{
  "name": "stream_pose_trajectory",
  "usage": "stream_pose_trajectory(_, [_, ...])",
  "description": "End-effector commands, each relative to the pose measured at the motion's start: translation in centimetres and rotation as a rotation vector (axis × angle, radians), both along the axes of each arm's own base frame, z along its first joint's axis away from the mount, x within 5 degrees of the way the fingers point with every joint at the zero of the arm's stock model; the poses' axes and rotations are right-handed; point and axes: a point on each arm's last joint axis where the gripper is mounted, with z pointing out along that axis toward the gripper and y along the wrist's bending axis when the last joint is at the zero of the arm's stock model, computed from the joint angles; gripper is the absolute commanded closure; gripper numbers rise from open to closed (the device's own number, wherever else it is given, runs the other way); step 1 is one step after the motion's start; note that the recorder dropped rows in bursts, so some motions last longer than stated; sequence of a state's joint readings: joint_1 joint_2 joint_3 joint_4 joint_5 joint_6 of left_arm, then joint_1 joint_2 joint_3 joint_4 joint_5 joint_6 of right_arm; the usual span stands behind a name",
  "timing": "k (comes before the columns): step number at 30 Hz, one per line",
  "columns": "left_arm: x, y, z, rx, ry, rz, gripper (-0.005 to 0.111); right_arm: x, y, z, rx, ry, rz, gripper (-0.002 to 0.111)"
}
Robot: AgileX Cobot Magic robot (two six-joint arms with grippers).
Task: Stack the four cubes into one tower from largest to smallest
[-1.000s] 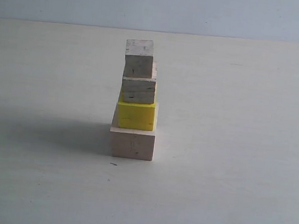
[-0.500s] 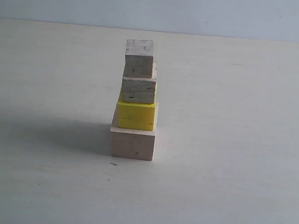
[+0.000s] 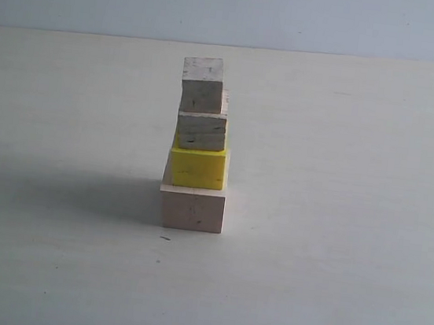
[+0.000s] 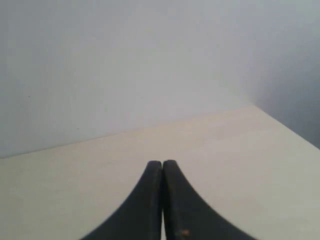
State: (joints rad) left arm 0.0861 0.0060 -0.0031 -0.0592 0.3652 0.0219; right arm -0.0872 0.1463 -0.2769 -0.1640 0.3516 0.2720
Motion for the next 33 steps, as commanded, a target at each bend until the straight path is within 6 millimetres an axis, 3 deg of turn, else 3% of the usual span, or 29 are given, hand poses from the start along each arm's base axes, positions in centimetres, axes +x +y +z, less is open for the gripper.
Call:
stream_pose_trajectory(1, [0.0, 0.0, 0.0, -0.001, -0.015, 0.002, 0.107, 0.2, 0.1, -1.5, 0.019, 0.006, 0.006, 0.108])
stream_pose_trajectory(12, [0.0, 0.0, 0.0, -0.001, -0.015, 0.002, 0.107, -0.1, 0.2, -7.8, 0.052, 0.057, 0.016, 0.108])
stream_pose_trajectory(33, [0.0, 0.0, 0.0, -0.001, -0.015, 0.002, 0.107, -0.2, 0.6, -8.4, -0.03, 0.127, 0.073, 0.108])
